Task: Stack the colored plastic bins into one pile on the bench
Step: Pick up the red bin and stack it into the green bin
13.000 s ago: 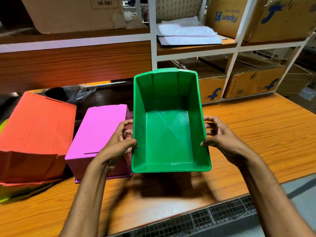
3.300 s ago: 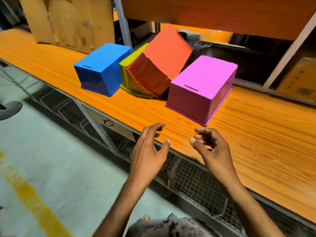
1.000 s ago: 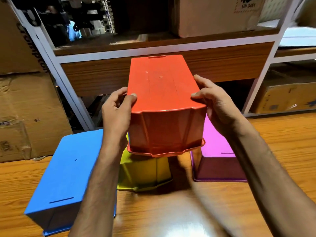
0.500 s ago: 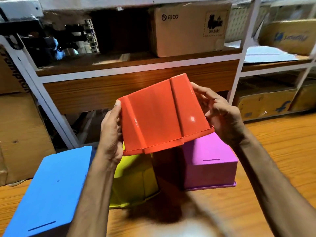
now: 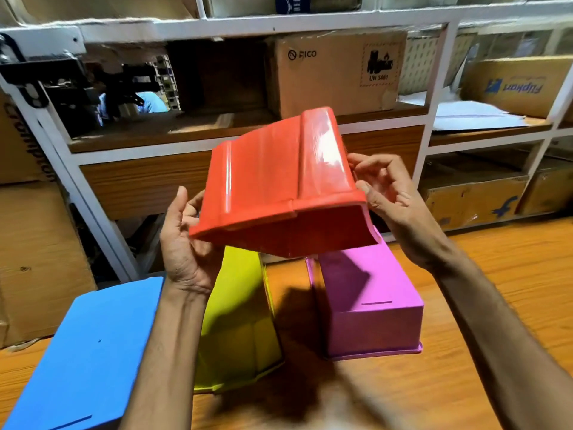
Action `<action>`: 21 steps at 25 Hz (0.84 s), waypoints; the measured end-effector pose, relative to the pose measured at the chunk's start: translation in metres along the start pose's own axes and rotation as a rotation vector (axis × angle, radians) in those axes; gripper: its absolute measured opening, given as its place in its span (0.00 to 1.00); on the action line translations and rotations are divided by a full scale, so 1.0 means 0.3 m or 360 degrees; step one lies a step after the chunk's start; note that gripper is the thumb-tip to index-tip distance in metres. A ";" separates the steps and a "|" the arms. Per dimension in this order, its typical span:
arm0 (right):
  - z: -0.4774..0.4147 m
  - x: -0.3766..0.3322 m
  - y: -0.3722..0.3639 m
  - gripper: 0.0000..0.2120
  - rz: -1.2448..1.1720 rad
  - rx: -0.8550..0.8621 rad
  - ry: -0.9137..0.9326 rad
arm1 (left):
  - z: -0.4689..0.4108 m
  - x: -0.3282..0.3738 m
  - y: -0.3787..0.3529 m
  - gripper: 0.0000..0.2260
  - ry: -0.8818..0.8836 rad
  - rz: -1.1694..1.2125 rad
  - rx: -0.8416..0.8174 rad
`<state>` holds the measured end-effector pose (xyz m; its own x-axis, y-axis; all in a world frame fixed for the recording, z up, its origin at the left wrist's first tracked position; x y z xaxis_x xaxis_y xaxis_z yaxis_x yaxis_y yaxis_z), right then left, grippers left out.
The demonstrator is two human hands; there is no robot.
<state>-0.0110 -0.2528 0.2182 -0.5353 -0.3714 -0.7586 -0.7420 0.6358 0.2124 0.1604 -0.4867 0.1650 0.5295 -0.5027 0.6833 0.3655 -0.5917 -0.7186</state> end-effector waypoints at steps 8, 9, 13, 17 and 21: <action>0.004 -0.112 0.034 0.29 0.0961 0.0473 0.0589 | -0.037 0.101 -0.102 0.16 -0.0243 -0.0048 -0.0049; 0.002 -0.118 0.060 0.25 0.0955 0.0658 0.0643 | -0.029 0.087 -0.140 0.15 -0.0234 -0.0125 -0.0076; -0.003 -0.047 0.170 0.13 0.0643 0.1175 0.0440 | 0.058 -0.016 -0.160 0.14 -0.0506 -0.0863 0.0133; 0.013 0.084 0.228 0.14 0.0330 0.1317 0.0069 | 0.137 -0.059 -0.120 0.22 -0.0840 -0.1586 0.0338; 0.038 0.189 0.220 0.18 0.0131 0.1212 -0.0244 | 0.168 -0.026 -0.187 0.24 -0.1042 -0.1795 0.0392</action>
<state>-0.0857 -0.2243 0.1823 -0.4735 -0.2405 -0.8473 -0.1914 0.9671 -0.1676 0.1743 -0.4177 0.1933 0.0899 0.6208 0.7788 0.9369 -0.3179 0.1453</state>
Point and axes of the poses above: each hand's wrist, its own z-axis away from the middle knuckle, its own y-axis out of the back of the hand, x = y × z, the point moved 9 cm from there along -z, towards the middle knuckle, and after that the axes turned 7 degrees about y, right-handed, at the moved point
